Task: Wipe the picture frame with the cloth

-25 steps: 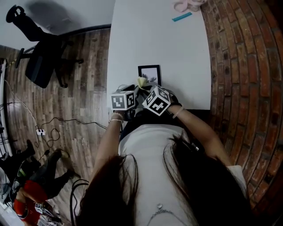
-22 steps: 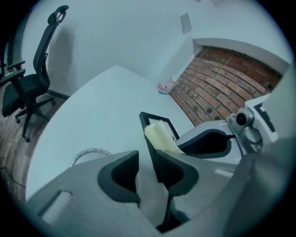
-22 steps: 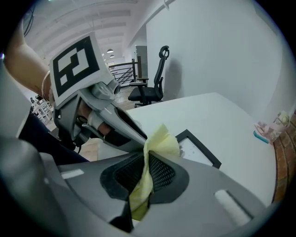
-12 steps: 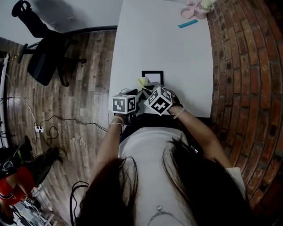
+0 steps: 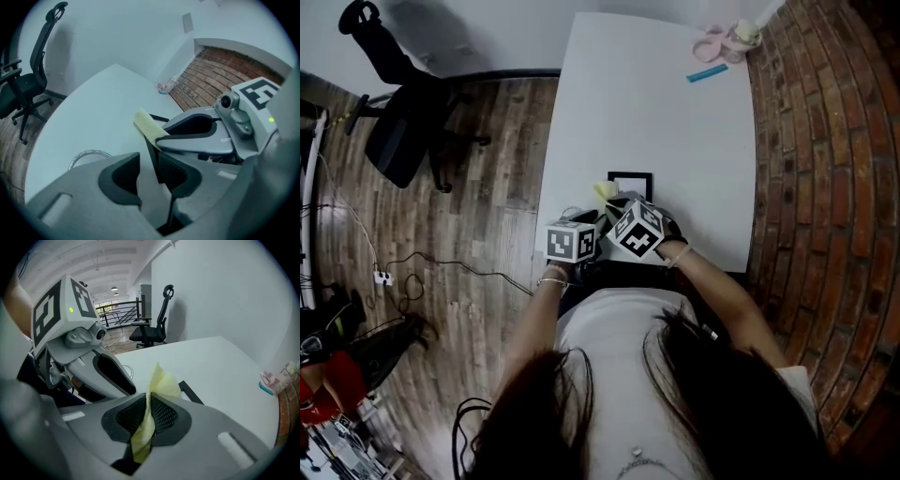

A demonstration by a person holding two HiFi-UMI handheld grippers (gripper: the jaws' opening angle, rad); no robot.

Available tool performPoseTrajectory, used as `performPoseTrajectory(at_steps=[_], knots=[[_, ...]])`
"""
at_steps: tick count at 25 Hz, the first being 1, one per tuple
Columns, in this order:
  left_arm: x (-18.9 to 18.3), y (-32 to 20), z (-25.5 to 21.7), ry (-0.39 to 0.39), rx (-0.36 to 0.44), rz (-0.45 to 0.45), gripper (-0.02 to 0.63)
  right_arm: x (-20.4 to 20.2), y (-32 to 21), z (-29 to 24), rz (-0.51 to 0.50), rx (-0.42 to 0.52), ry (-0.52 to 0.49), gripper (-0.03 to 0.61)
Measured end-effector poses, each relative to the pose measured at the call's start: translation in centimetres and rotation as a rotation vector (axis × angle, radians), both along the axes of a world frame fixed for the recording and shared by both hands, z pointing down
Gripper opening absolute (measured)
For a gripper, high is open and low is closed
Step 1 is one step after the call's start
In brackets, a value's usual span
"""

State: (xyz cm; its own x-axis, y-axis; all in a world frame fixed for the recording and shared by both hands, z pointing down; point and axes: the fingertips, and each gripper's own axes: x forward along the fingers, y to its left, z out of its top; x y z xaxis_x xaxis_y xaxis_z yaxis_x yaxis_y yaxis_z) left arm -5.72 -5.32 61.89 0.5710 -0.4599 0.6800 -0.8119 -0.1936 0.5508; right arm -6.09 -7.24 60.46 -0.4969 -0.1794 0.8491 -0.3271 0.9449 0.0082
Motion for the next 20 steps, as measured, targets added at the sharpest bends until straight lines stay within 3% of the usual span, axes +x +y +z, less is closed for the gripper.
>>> performPoseTrajectory(at_steps=[20], knots=[[-0.1, -0.1, 0.0, -0.004, -0.005, 0.002, 0.12, -0.8, -3.2, 0.3, -0.023, 0.057, 0.054, 0.034]])
